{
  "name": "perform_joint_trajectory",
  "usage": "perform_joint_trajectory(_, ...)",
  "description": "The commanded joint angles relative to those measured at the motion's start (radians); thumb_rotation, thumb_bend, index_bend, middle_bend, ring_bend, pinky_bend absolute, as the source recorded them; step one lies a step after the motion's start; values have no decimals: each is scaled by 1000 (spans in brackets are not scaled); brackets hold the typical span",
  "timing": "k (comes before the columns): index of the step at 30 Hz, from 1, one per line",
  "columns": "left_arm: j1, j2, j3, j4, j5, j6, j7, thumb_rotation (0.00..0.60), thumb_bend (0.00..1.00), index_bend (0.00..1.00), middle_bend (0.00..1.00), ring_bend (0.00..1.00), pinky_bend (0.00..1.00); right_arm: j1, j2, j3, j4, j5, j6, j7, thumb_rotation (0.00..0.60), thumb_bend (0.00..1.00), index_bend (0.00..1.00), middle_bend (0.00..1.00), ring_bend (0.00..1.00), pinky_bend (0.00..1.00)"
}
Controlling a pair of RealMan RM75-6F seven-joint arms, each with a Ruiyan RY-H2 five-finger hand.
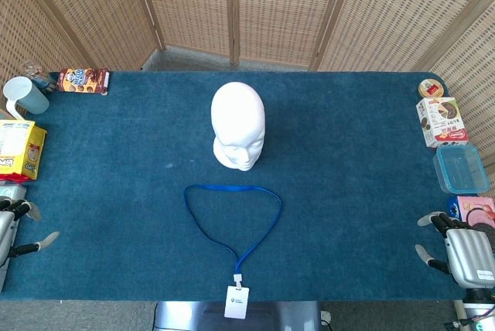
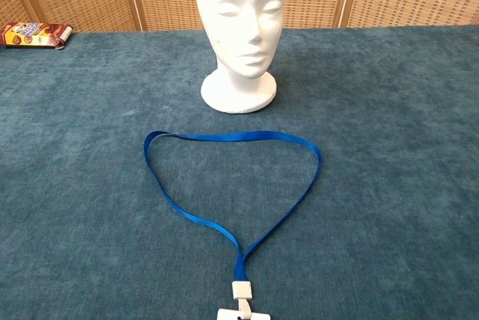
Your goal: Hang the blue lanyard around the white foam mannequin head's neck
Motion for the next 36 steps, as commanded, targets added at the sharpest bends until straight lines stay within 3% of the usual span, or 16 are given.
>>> perform_joint_trajectory(1, 1, -1, 1, 2, 1, -1, -1, 389, 144, 531, 501, 401, 233, 1, 1, 1, -1, -2, 0, -1, 600, 270, 399, 389, 458, 480)
perform_joint_trajectory(15, 15, 6, 9, 11, 9, 10, -35, 391, 145, 531, 501, 401, 233, 9, -3, 2, -3, -21, -6, 7, 600, 270, 399, 389, 459, 481)
perform_joint_trajectory(24, 0, 48, 0, -17, 36, 8, -47, 390, 145, 530, 501, 401, 233, 55, -12, 21, -24, -75, -22, 128, 600, 271, 397, 438, 511, 498)
perform_joint_trajectory(27, -8, 58, -7, -26, 36, 3, -46, 387, 144, 530, 501, 401, 233, 85, -19, 34, -37, -100, -35, 161, 600, 270, 397, 510, 596, 565)
perform_joint_trajectory(30, -30, 74, -20, -42, 32, -20, -37, 391, 144, 530, 501, 401, 233, 176, -32, 48, -57, -164, -125, 170, 600, 271, 397, 578, 678, 642)
perform_joint_trajectory(36, -53, 90, -33, -59, 21, -46, -22, 391, 145, 531, 501, 401, 233, 292, -79, 68, -37, -211, -235, 169, 600, 272, 397, 757, 887, 885)
